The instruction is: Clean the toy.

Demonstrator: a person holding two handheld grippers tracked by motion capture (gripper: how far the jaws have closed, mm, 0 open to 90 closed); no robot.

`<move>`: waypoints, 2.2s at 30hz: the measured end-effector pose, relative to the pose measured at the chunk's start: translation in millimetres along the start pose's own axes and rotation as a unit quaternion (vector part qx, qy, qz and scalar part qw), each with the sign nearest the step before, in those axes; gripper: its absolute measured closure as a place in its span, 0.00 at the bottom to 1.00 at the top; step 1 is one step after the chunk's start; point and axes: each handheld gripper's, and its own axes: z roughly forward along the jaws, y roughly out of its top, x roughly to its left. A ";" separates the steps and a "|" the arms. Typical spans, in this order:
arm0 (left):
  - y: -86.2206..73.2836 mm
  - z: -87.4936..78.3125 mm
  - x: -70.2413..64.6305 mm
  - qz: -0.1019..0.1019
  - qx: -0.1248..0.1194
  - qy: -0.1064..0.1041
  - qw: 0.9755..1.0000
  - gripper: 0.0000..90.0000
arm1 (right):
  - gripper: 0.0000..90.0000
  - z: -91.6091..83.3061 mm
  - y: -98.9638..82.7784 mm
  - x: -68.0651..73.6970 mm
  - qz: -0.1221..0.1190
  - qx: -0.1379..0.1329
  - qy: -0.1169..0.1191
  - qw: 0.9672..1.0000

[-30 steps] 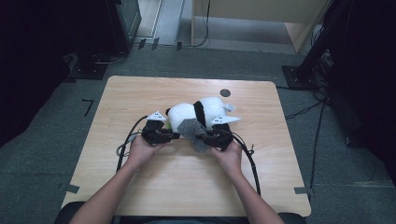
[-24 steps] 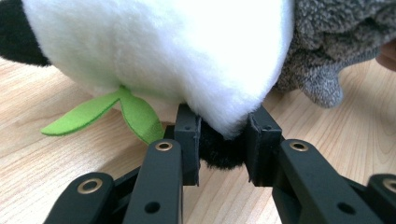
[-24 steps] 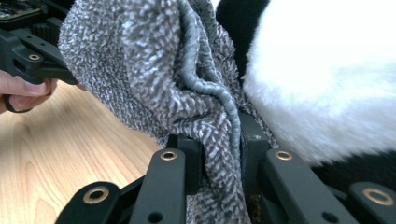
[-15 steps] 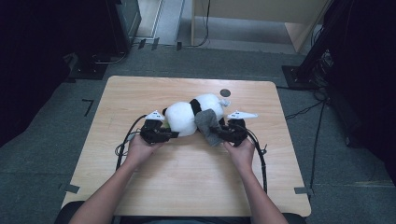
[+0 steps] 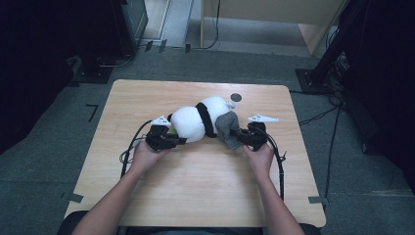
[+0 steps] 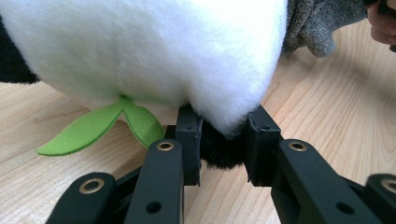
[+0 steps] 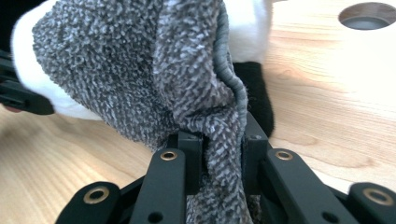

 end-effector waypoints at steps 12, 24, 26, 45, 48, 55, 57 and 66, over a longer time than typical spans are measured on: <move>0.4 -7.6 -1.7 0.019 -0.010 -0.018 1.000 0.80 | 0.86 -6.9 1.2 -32.2 0.056 -0.006 -0.041 0.998; -3.1 -22.0 -10.0 0.065 0.008 -0.101 0.993 0.81 | 0.86 -61.8 31.7 -4.4 -0.011 -0.092 0.026 0.995; -4.5 -22.0 -11.6 0.074 0.013 -0.105 0.992 0.80 | 0.86 -62.7 35.2 2.0 -0.027 -0.091 0.033 0.995; -9.7 -40.0 5.2 0.094 -0.049 -0.055 0.993 0.40 | 0.88 -13.0 48.3 1.3 -0.059 0.003 0.017 0.998; -6.6 -41.7 8.4 0.100 -0.054 -0.047 0.992 0.39 | 0.88 -8.7 54.7 -0.1 -0.060 0.016 0.015 0.998; 3.9 -41.3 18.2 0.117 -0.059 -0.030 0.991 0.37 | 0.88 1.3 65.8 -7.0 -0.058 0.041 0.014 0.997; 7.8 -42.8 21.1 0.118 -0.062 -0.030 0.991 0.38 | 0.88 3.4 67.9 -8.3 -0.057 0.045 0.011 0.997; 0.0 -43.8 16.1 0.170 -0.046 -0.040 0.984 0.40 | 0.88 8.5 66.9 -12.9 -0.055 0.054 -0.016 0.997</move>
